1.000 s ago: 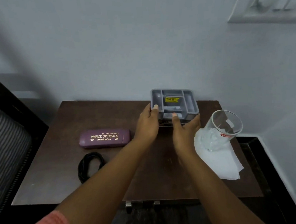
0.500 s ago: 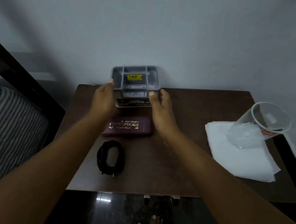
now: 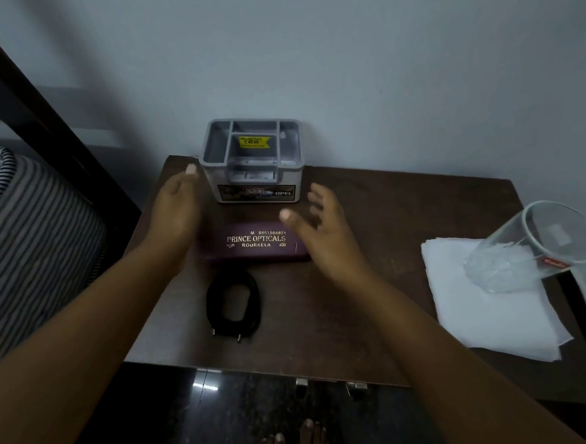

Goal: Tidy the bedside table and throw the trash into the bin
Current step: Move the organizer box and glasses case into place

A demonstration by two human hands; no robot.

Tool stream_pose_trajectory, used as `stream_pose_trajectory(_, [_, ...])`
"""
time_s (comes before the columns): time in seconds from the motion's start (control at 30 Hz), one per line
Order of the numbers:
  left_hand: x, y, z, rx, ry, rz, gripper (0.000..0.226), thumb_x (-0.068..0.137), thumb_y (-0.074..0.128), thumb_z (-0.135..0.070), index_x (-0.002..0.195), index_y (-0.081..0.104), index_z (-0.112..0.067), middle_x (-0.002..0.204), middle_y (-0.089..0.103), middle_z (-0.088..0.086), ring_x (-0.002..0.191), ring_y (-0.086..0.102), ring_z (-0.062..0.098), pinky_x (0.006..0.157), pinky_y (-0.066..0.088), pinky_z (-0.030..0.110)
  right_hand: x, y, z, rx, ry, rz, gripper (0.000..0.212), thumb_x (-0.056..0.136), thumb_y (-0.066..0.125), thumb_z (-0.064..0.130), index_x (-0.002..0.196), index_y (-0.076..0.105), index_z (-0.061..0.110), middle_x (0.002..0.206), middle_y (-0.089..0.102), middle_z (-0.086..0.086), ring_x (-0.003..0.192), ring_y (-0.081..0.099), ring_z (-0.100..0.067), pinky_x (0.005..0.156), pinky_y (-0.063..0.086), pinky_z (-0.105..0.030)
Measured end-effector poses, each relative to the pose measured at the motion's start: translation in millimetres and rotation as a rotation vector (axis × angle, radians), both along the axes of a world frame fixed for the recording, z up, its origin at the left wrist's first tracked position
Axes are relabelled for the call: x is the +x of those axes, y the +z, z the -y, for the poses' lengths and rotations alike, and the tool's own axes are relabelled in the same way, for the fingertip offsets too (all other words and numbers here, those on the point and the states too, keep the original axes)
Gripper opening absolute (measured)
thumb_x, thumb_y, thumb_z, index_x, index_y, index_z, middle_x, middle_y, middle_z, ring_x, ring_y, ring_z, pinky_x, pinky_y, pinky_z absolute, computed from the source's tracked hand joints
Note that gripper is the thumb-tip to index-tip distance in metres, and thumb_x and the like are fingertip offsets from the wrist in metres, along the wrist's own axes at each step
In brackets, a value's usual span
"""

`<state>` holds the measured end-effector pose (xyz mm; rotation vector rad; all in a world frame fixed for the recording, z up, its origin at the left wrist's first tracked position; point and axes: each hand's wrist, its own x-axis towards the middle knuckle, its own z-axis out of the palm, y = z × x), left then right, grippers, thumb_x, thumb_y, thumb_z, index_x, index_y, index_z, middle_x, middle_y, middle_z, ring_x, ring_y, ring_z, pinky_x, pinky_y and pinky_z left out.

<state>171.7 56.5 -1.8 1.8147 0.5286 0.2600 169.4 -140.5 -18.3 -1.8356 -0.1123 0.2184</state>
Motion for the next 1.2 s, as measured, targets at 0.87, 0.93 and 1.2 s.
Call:
stream_pose_trajectory(0.87, [-125, -48, 32, 0.96, -0.533, -0.057, 0.064, 0.089, 0.019, -0.062, 0.141, 0.034, -0.029, 0.153, 0.028, -0.009, 0.144, 0.01, 0.006, 0.117, 0.012, 0.041, 8, -12, 98, -0.488, 0.01, 0.185, 0.064, 0.082, 0.064, 0.004, 0.139, 0.037, 0.017, 0.143, 0.036, -0.005, 0.13, 0.036, -0.016, 0.1, 0.027, -0.018])
stream_pose_trajectory(0.93, [-122, -39, 33, 0.973, -0.521, -0.033, 0.06, 0.087, 0.025, -0.06, 0.138, 0.038, -0.03, 0.151, 0.032, -0.011, 0.144, 0.012, 0.005, 0.117, 0.01, 0.043, 13, -12, 105, -0.492, -0.059, 0.183, 0.064, 0.083, 0.061, -0.001, 0.139, 0.037, 0.016, 0.143, 0.035, -0.006, 0.128, 0.035, -0.012, 0.098, 0.025, -0.014])
stream_pose_trajectory(1.2, [-24, 22, 39, 1.016, -0.348, 0.186, 0.042, 0.092, 0.052, -0.031, 0.132, 0.045, -0.024, 0.142, 0.044, 0.001, 0.138, 0.032, 0.02, 0.116, 0.01, 0.045, 31, -21, 112, -0.522, -0.308, 0.183, 0.067, 0.081, 0.044, -0.019, 0.14, 0.035, 0.011, 0.148, 0.027, -0.01, 0.134, 0.032, -0.023, 0.097, 0.022, -0.011])
